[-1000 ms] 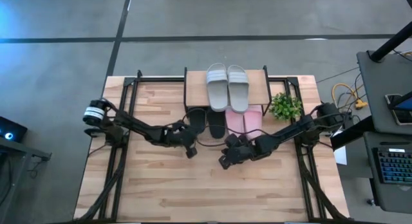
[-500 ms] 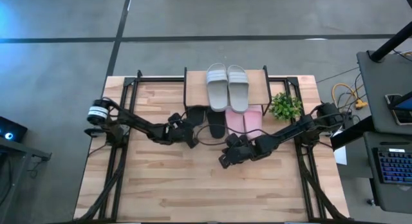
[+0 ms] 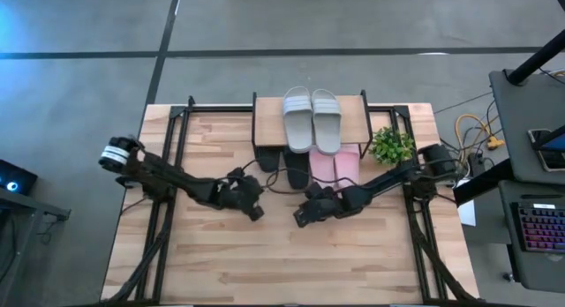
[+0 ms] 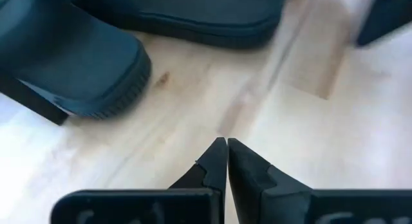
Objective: Pick and place slides into the shelf
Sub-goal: Adjust the black slippers under the shelf
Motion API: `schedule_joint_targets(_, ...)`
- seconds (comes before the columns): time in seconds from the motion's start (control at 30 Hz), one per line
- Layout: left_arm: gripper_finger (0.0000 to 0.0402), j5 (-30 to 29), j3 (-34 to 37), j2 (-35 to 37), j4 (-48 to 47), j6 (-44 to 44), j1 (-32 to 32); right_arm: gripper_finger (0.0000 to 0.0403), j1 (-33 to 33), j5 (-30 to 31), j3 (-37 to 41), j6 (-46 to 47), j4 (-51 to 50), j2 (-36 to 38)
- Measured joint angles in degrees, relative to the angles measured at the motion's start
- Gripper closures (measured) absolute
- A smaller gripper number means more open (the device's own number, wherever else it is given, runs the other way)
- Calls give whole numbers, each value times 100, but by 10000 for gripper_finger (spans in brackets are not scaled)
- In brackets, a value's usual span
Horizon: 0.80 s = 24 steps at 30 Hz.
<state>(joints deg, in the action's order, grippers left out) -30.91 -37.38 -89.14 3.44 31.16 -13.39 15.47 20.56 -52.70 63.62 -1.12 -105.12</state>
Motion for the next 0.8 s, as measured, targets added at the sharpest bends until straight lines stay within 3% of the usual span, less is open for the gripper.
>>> schedule_joint_targets(0.23, 402, -424, 124, 389, -517, 601, -502, 394, -331, 352, -197, -437, 25, -405)
schedule_joint_targets(0.47, 402, -456, 124, 384, -818, 921, -819, 394, -787, 1002, -432, -1181, -35, -411)
schedule_joint_targets(0.8, 402, -620, 124, 382, -901, 1201, -894, 394, -1486, 672, -994, -2242, 66, -850)
